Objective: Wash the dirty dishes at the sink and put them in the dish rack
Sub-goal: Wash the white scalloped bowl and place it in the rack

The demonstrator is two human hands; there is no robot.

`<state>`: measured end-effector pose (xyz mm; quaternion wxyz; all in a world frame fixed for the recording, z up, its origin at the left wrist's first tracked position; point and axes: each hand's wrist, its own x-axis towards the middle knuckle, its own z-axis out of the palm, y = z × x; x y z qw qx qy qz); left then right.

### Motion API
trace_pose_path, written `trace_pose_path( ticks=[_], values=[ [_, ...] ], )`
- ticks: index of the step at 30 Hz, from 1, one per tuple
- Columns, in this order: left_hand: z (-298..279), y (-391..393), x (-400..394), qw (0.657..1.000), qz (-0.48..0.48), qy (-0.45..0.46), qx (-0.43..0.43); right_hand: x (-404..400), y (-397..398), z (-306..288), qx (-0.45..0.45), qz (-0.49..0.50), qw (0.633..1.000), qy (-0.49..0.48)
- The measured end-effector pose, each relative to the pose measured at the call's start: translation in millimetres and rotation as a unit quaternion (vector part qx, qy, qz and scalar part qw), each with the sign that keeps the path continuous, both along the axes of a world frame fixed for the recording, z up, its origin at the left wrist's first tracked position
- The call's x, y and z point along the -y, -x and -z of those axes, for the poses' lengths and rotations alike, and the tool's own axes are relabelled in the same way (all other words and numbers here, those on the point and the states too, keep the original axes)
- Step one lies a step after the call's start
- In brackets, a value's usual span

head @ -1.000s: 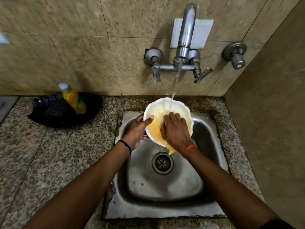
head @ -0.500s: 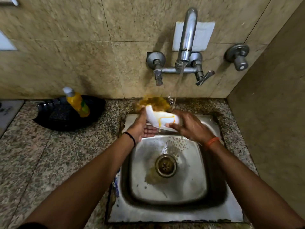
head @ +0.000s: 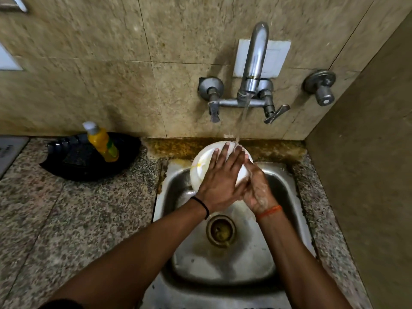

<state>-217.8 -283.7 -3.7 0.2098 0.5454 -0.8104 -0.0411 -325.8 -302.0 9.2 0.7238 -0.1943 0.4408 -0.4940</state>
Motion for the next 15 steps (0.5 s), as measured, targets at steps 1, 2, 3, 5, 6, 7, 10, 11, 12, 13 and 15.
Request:
trace_pose_path(
  ticks=[1,2,3,5,6,7,10,11,12,13,15],
  values=[
    [-2,-2,5,1.0,0.008,0.004,-0.004,-2,1,-1,0.007,0.006,1.0,-0.009],
    [-4,-5,14,1.0,0.005,0.0,-0.011,-2,2,-2,0.014,0.015,1.0,-0.017],
    [-6,-8,24,1.0,-0.005,-0.008,-0.016,-1,3,-4,0.031,0.012,0.999,-0.013],
    [-11,-15,39,0.996,-0.031,-0.046,-0.068,0,7,-4,0.105,-0.012,0.994,-0.006],
    [-12,-21,46,0.988,-0.057,-0.083,-0.117,-3,8,-8,0.098,-0.014,0.995,-0.002],
    [-12,-26,51,0.969,-0.095,-0.135,-0.182,-7,7,-11,0.071,-0.018,0.997,-0.002],
    [-7,-33,47,0.916,-0.209,-0.19,-0.283,-10,8,-11,0.061,0.002,0.998,-0.032],
    [-3,-30,37,0.915,-0.233,-0.168,-0.282,-11,8,-10,0.068,0.005,0.997,-0.033],
    [0,-25,26,0.914,-0.25,-0.146,-0.284,-11,7,-8,0.074,0.017,0.996,-0.039],
    [4,-20,15,0.908,-0.263,-0.134,-0.298,-11,4,-7,0.081,0.033,0.995,-0.045],
    [12,-10,-11,0.891,-0.27,-0.131,-0.341,-10,1,-2,0.107,0.063,0.991,-0.054]
  ],
)
